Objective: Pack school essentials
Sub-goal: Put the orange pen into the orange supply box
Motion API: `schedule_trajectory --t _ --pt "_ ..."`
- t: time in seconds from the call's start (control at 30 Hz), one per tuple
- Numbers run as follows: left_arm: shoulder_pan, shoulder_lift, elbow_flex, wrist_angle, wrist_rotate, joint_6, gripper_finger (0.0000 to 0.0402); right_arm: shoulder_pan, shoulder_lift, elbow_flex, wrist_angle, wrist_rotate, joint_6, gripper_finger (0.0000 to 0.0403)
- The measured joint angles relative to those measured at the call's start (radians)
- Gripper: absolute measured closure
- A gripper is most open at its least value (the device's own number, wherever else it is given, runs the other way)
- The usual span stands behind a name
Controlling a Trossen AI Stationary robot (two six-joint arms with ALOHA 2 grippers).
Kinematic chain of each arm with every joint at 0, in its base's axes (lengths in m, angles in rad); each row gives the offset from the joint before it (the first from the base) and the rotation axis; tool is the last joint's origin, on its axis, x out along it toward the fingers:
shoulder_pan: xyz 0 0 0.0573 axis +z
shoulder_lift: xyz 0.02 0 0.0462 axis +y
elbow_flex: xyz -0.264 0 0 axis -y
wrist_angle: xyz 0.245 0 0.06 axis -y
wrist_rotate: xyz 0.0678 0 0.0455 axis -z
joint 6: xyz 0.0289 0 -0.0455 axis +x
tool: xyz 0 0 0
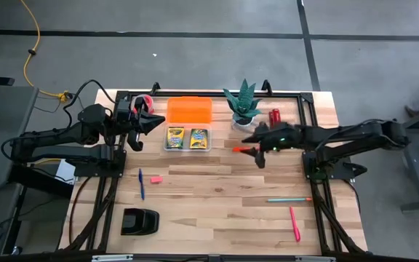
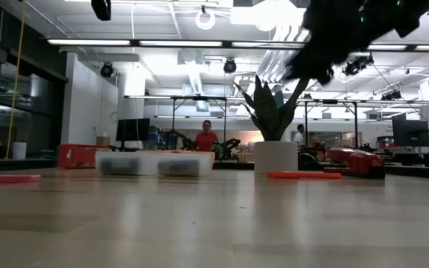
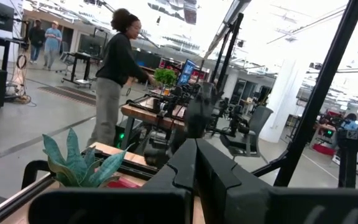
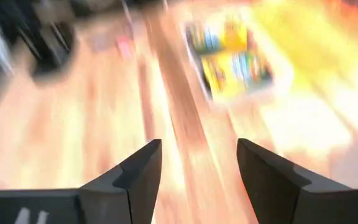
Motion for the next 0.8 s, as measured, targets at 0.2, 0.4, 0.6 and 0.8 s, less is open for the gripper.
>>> schedule_trajectory --t 0.2,0.4,0.6,0.8 --pt "0.0 0.0 0.0 0.0 0.0 0.0 0.0401 -0.02 0.14 0.0 -0.112 0.004 -0.14 0.0201" --pt "0.0 0.0 0.0 0.0 0.0 0.0 0.0401 -0.091 0.274 0.0 -0.117 0.004 -0.236 0.0201" --pt "0.0 0.0 0.0 -0.002 0.0 0.0 0.0401 -0.146 0.376 -0.001 -0.125 -0.02 -0.33 0.0201" --pt "0.0 0.0 0.0 -0.003 0.0 0.0 0.0401 -0.173 0.436 -0.001 -0.135 -0.029 -0.339 0.0217"
